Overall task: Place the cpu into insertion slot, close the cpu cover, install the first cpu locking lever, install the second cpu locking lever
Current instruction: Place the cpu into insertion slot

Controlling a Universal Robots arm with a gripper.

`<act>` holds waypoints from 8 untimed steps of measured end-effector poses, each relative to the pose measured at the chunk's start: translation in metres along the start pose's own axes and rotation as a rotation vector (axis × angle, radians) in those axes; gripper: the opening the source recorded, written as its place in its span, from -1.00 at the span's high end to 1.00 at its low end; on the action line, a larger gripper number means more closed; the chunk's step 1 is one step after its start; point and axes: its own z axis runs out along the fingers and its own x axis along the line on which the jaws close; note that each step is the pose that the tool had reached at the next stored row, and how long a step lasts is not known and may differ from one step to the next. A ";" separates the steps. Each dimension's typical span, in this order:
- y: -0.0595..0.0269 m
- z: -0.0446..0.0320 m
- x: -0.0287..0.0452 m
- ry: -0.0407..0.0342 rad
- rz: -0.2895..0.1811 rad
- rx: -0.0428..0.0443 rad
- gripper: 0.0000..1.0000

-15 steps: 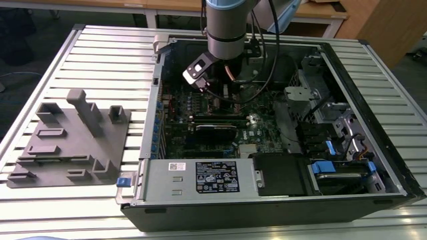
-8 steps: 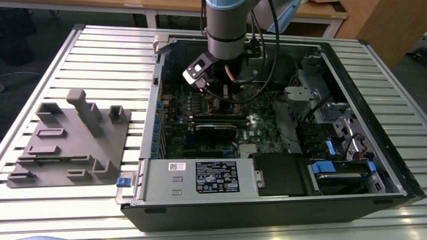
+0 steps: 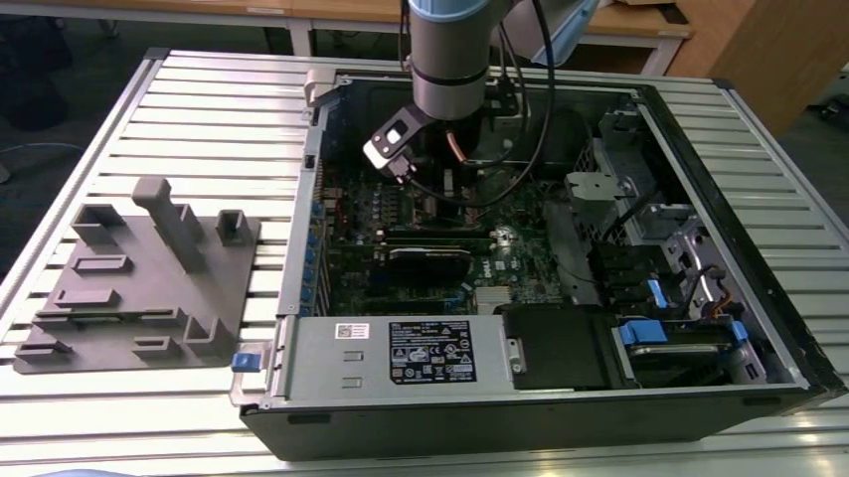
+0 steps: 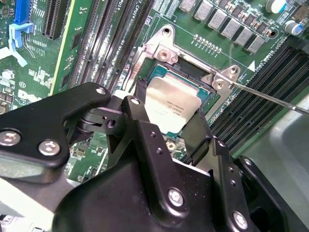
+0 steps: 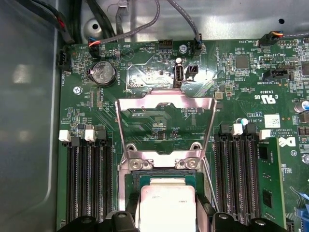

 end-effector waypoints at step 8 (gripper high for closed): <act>0.0003 -0.0013 0.0003 0.0020 0.000 -0.0010 -0.08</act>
